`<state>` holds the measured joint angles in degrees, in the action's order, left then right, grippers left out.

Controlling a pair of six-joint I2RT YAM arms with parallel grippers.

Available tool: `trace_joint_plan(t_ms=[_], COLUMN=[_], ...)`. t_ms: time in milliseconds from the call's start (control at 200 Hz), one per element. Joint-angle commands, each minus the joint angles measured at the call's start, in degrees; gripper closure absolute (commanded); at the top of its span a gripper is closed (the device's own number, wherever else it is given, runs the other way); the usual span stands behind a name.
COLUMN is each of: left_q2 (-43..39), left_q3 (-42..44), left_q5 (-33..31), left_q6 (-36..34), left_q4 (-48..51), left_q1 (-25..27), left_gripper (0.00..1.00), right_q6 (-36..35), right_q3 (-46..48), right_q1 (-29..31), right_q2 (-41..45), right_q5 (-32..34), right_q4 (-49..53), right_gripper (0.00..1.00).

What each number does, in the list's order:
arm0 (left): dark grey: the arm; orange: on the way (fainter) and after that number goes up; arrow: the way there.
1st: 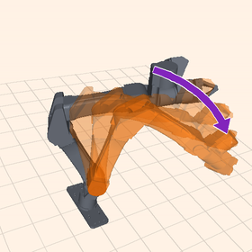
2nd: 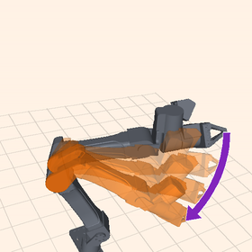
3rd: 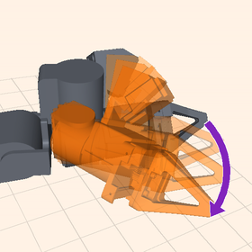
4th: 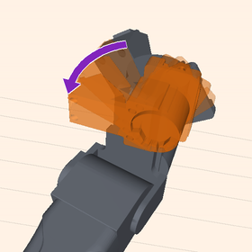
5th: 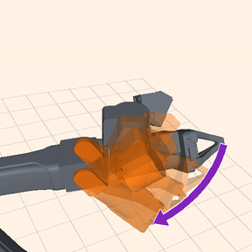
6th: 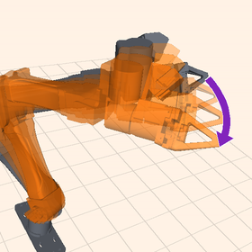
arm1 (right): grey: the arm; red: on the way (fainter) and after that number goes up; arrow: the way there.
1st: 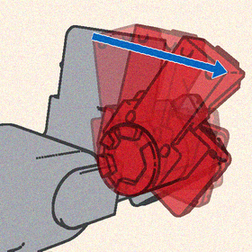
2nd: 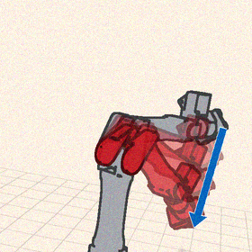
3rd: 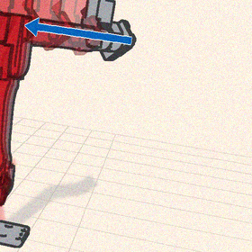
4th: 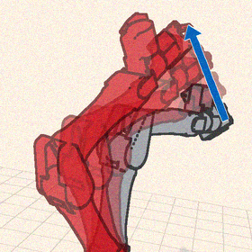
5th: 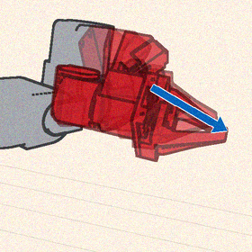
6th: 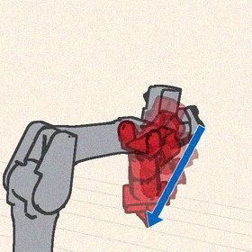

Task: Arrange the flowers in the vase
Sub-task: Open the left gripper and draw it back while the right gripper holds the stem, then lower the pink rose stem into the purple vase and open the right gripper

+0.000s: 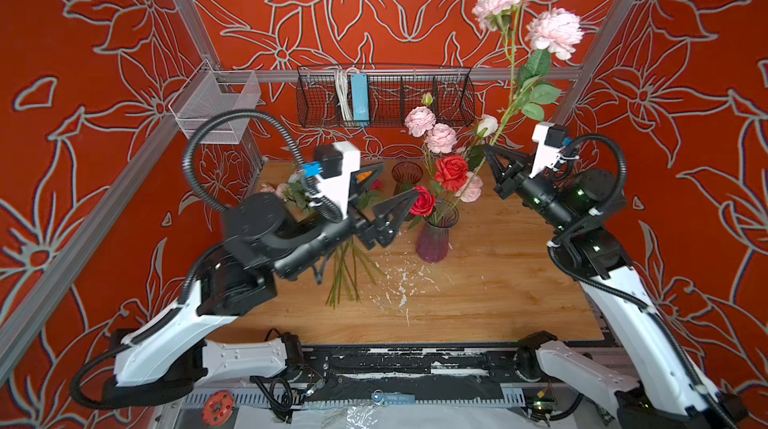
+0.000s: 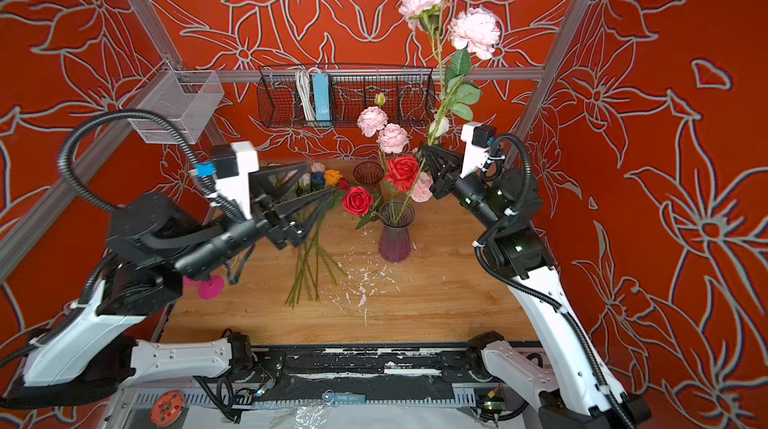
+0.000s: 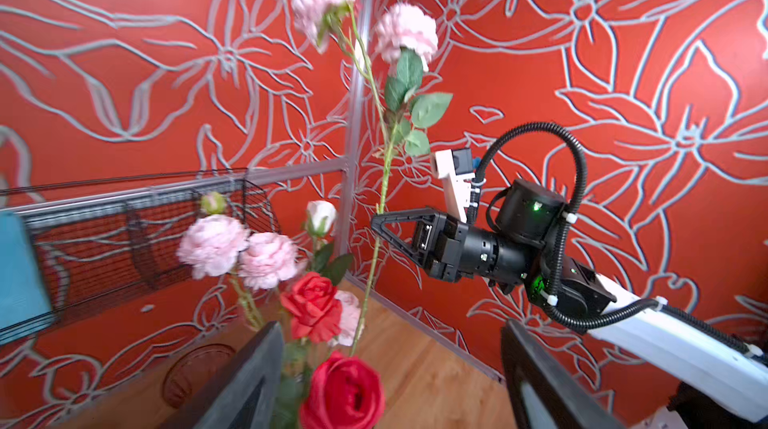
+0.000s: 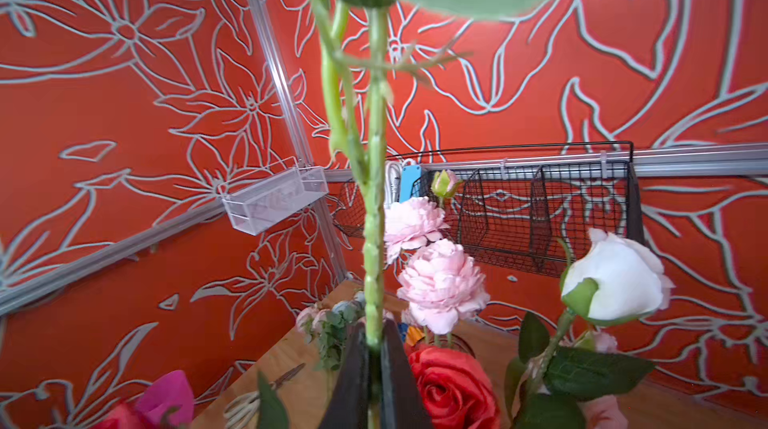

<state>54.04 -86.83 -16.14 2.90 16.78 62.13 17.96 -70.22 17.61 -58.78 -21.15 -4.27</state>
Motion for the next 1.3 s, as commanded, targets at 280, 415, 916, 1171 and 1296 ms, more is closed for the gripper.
trace_joint_plan(t_ms=[280, 415, 916, 1171, 1296], left_q2=[-21.5, -24.9, -22.4, -20.5, -18.3], left_q3=[31.3, 33.3, 35.4, 35.7, 36.5], left_q5=[-16.9, -18.2, -18.9, -19.3, -19.8], left_q6=[10.3, 10.7, 11.0, 11.3, 13.1], left_q4=[-3.0, -1.7, -2.8, -3.1, -3.4], left_q1=[-0.3, -0.3, -0.4, -0.8, -1.8], left_gripper=[0.16, 0.14, 0.08, 0.06, 0.05], right_q6=[-12.1, -11.5, -11.6, -10.4, -10.1], right_q3=[5.2, 12.7, 14.1, 14.2, 14.9], right_q1=[6.3, 7.8, 11.0, 12.0, 12.3], right_q2=[-5.0, -2.1, 0.5, 4.2, 6.3], right_q5=[6.4, 9.2, 11.7, 14.0, 15.2], right_q4=[-5.2, -7.6, 2.3, 5.8, 8.4], right_gripper=[1.00, 1.00, 0.61, 0.52, 0.48])
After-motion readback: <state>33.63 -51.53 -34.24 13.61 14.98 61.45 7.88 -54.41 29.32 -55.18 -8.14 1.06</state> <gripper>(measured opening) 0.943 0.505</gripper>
